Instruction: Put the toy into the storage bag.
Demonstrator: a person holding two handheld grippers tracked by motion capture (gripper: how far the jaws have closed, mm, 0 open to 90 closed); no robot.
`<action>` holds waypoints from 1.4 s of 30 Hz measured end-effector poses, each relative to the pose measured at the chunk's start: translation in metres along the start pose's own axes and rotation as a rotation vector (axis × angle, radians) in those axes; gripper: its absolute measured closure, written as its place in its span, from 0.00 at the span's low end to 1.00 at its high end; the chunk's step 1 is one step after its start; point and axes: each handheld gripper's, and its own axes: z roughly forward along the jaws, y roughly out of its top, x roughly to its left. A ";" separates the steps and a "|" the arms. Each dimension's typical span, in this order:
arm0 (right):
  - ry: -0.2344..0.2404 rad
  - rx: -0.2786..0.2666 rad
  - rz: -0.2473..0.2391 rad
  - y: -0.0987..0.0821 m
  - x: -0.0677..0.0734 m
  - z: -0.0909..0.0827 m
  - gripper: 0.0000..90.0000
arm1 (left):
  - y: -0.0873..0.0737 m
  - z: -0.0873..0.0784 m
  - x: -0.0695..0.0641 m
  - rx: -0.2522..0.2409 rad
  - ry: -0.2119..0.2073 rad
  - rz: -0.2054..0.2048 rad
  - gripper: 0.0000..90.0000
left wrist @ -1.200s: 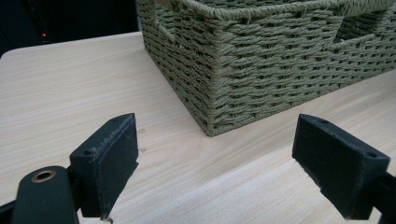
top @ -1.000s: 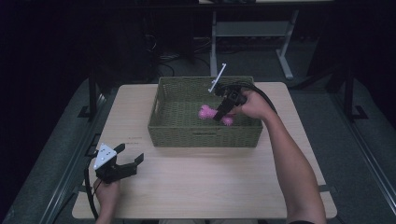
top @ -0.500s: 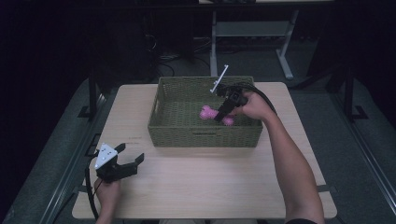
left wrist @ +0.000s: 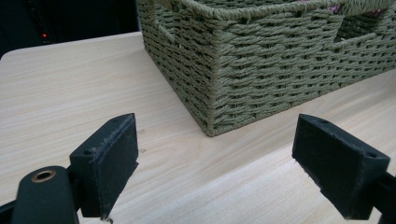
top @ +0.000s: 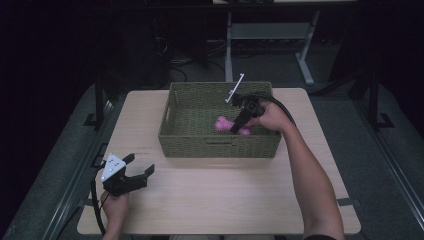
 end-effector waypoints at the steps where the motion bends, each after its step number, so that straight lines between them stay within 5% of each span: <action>1: 0.002 0.000 0.001 0.000 0.000 0.001 0.65 | 0.000 0.000 0.000 0.001 -0.001 0.000 0.15; 31: 0.028 0.033 0.033 -0.004 -0.007 0.014 0.63 | 0.000 0.001 -0.001 0.005 0.000 0.013 0.15; 42: 0.036 -0.006 0.053 -0.006 -0.007 0.007 0.60 | 0.001 0.001 -0.002 0.006 0.003 0.016 0.15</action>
